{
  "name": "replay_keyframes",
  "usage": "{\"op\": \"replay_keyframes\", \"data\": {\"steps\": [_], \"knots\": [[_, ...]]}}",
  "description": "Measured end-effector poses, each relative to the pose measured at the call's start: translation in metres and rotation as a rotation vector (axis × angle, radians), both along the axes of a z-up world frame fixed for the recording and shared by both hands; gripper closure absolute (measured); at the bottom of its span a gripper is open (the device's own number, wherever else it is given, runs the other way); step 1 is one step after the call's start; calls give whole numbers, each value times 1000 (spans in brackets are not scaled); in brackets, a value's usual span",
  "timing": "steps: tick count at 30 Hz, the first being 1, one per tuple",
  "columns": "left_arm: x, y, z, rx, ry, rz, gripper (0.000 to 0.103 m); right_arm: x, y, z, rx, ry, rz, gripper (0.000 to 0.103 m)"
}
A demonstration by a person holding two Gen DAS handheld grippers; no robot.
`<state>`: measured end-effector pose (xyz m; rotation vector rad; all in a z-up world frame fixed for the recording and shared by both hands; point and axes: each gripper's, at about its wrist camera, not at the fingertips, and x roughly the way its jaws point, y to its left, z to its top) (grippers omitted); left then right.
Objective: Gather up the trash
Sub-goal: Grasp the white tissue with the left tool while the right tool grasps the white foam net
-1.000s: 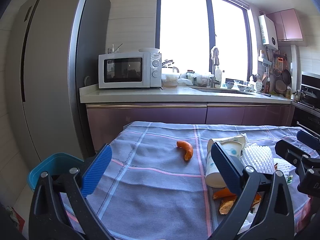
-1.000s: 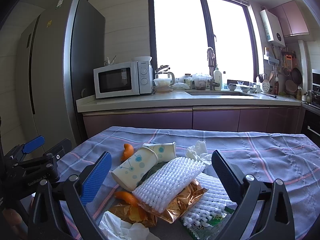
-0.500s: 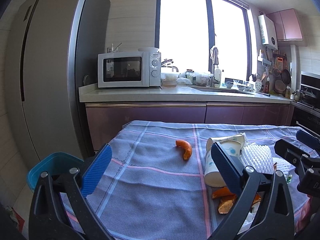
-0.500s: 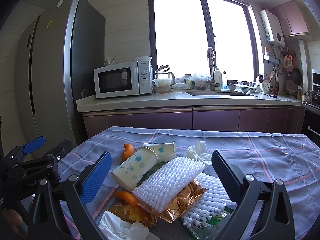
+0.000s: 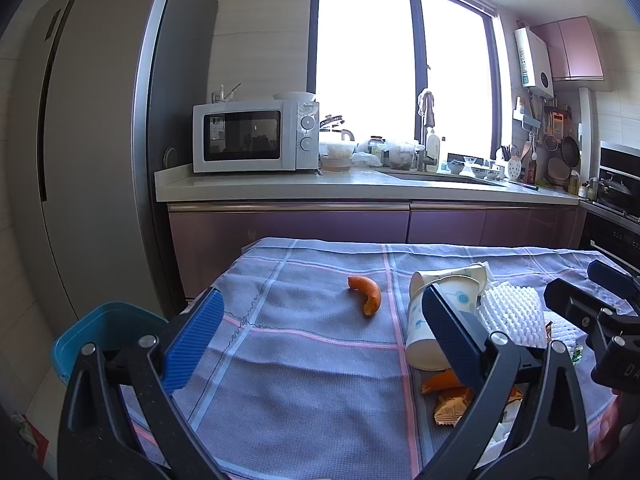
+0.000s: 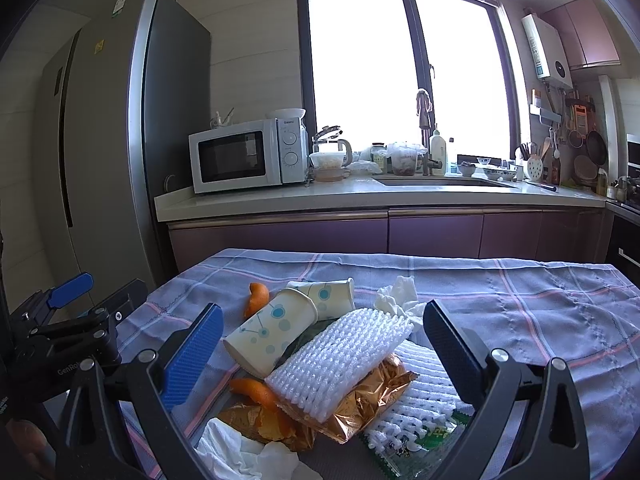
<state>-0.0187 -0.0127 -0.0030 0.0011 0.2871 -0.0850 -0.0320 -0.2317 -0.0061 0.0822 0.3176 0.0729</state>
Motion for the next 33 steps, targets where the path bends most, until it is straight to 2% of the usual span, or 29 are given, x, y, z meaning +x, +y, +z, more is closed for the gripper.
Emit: {"op": "replay_keyframes", "data": {"steps": [7,11,17,24,27,29,31,33], "knots": [[2,-3,-3,-1,23,-28,5,3,-6,-3,5,22,1,7],[6,-7,-9,3,64,-76,5,5,-14,-8,22,50,-5,7],[9,-18,-20,12,139,-223,5,11,-26,-15,45,100,-6,10],[1,-39,-42,46,232,-465,5,23,-37,-25,125,183,50,30],[0,-49,-53,50,283,-542,8,32,-36,-31,147,222,68,33],[0,-54,-62,37,325,-595,10,36,-36,-34,161,241,82,35],[0,-58,-69,30,363,-636,17,40,-36,-37,173,259,92,44],[2,-64,-76,27,401,-671,35,44,-38,-39,196,276,102,50]]}}
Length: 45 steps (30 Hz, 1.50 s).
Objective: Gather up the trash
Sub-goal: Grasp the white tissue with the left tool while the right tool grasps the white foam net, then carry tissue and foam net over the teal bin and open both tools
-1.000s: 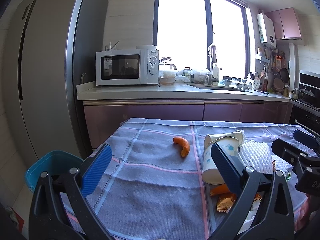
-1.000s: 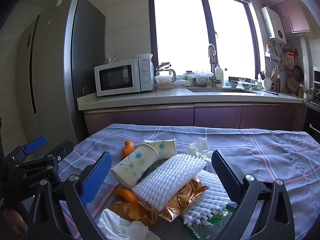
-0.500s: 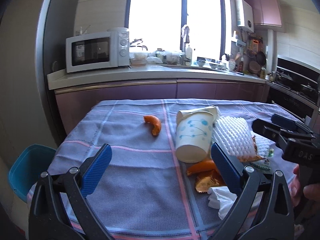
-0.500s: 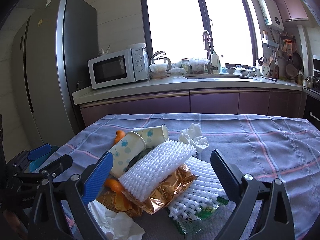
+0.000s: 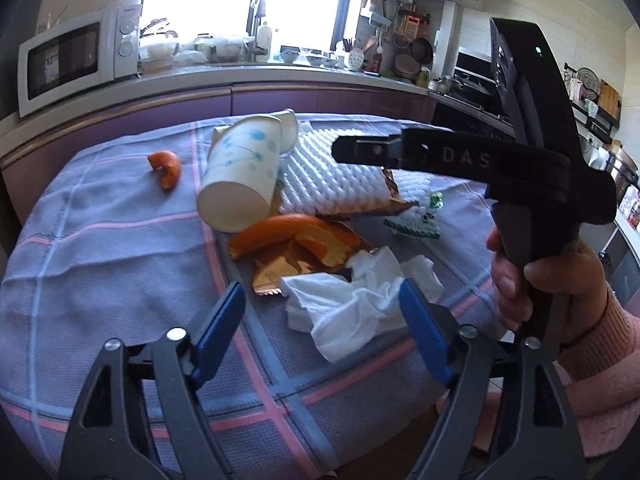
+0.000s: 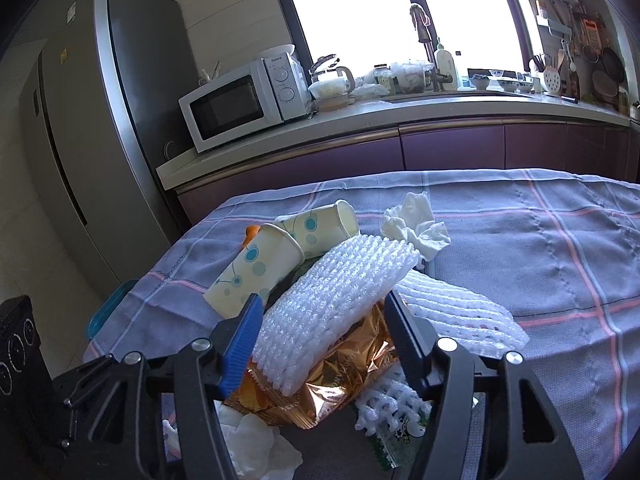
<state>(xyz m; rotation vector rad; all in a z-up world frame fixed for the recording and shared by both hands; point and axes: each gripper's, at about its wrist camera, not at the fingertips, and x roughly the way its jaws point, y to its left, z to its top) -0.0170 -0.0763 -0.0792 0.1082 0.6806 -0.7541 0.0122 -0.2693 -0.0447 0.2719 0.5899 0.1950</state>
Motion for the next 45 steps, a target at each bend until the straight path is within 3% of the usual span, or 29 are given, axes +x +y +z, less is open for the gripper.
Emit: {"op": "replay_keyframes", "data": {"steps": [5,7,12,18,24,33,39,45], "knots": [[6,-8,-11,-16,62,-50,66,-2,-5,1,37,-7,17,71],[6,-8,-12,-28,68,-61,81,-4,-5,3,43,-14,23,85],[6,4,-2,-70,79,-75,91,-9,-3,14,56,-47,53,93],[-4,28,19,-137,48,-69,92,-17,-2,36,78,-102,89,93],[-6,63,41,-194,10,1,92,-16,1,52,122,-130,137,93],[-3,112,62,-206,-48,141,92,-2,41,64,130,-135,263,93],[2,162,74,-193,-91,292,92,18,88,70,135,-128,383,93],[14,232,76,-169,-109,506,92,50,145,72,166,-93,510,93]]}}
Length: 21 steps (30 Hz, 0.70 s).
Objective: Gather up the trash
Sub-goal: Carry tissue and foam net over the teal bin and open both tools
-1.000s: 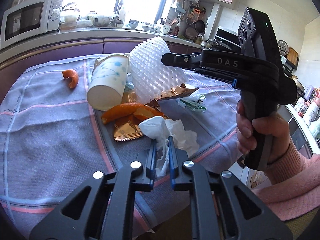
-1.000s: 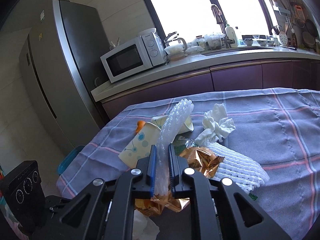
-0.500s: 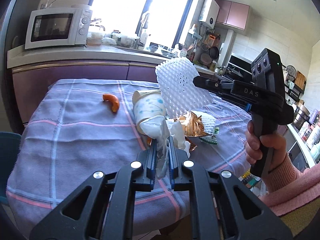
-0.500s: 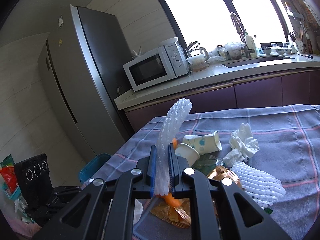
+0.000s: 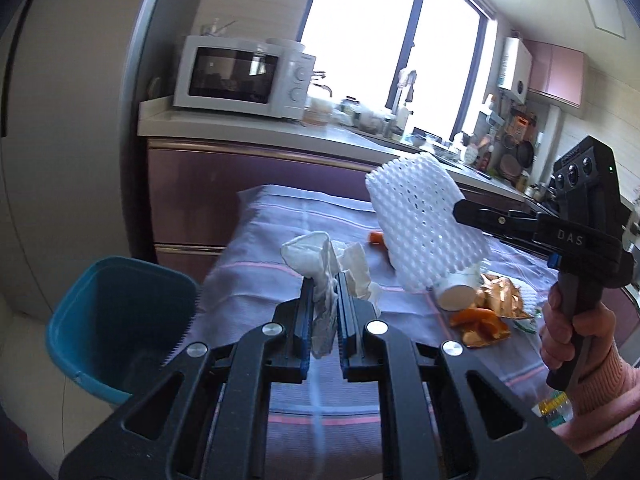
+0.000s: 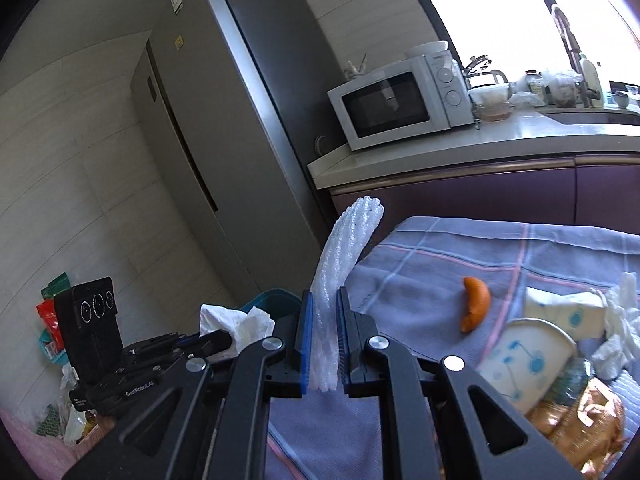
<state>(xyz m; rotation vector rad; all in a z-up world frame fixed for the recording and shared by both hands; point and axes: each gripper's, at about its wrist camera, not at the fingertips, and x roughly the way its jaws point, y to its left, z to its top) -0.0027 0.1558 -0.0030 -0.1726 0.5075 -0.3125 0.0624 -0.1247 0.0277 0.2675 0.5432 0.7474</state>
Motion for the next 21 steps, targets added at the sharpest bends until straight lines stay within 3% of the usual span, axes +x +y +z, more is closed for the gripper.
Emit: {"op": "replay_keyframes", "data": {"steps": [9,21], "knots": [[14,92,-16,18,38,239,92,42,85,-6,4,84,150,93],[40,150,-63,15,166,388,92,85,184,-43,-89,243,217,93]]}}
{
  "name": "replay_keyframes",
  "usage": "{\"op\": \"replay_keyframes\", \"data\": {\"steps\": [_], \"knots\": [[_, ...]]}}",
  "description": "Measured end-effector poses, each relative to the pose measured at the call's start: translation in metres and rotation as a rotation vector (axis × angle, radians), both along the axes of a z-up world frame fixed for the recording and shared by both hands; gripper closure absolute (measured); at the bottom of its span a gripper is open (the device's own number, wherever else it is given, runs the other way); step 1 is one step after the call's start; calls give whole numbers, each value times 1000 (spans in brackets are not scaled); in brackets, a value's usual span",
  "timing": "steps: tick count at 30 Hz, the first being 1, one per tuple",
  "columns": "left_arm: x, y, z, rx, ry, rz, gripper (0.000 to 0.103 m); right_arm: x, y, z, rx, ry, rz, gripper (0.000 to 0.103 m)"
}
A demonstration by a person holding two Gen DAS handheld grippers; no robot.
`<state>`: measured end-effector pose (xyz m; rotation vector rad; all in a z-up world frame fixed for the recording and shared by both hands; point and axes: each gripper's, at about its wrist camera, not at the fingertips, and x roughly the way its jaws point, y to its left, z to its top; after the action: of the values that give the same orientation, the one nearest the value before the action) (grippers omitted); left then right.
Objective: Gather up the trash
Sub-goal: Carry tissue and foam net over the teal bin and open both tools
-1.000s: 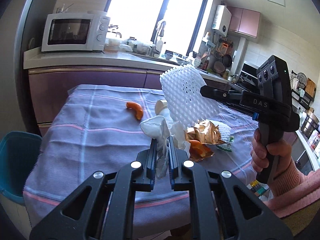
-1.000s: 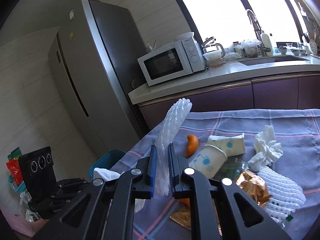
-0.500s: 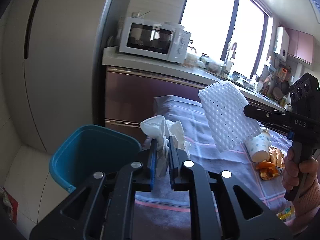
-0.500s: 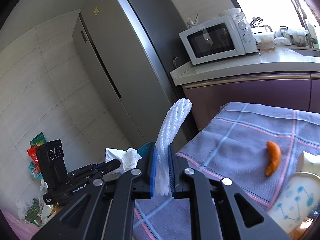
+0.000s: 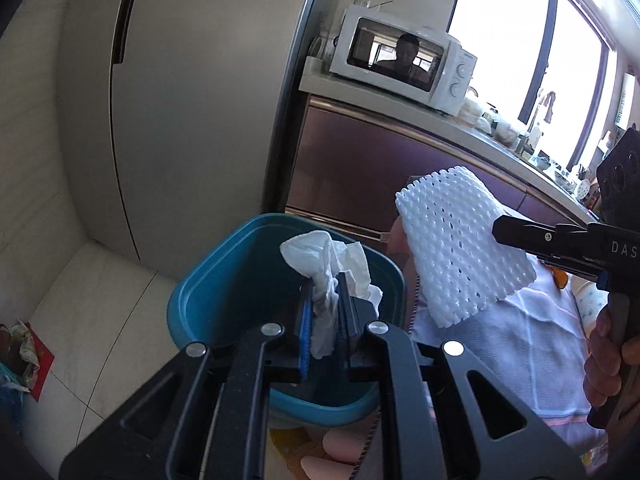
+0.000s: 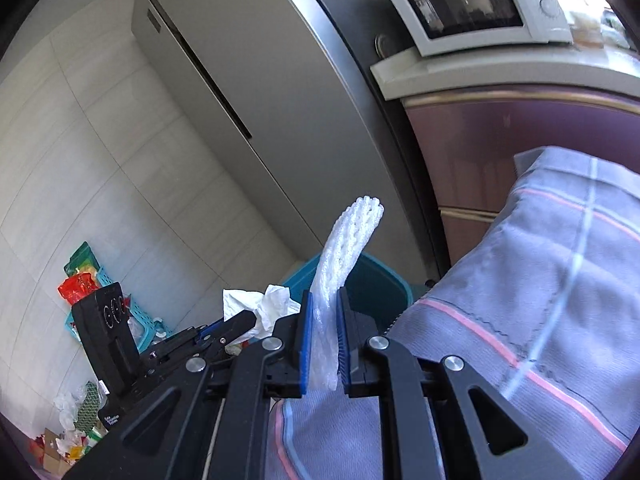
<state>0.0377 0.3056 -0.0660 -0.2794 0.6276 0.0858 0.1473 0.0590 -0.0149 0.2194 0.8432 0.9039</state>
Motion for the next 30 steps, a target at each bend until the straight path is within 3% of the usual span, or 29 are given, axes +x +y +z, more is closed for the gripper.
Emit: {"op": "replay_keyframes", "data": {"steps": [10,14,17,19,24,30], "knots": [[30,5,-32,1,99,41,88,22,51,-39,-130,110,-1,91],[38,7,-37,-5,104,56,74,22,56,-45,-162,129,-5,89],[40,8,-40,-5,100,68,70,21,55,-45,-159,127,-5,88],[39,8,-41,-11,92,71,67,20,53,-45,-157,126,-6,79],[32,0,-29,0,54,66,67,18,43,-43,-147,99,-22,77],[9,-30,2,-1,-40,-26,62,-2,8,-16,-85,41,-19,74]]}}
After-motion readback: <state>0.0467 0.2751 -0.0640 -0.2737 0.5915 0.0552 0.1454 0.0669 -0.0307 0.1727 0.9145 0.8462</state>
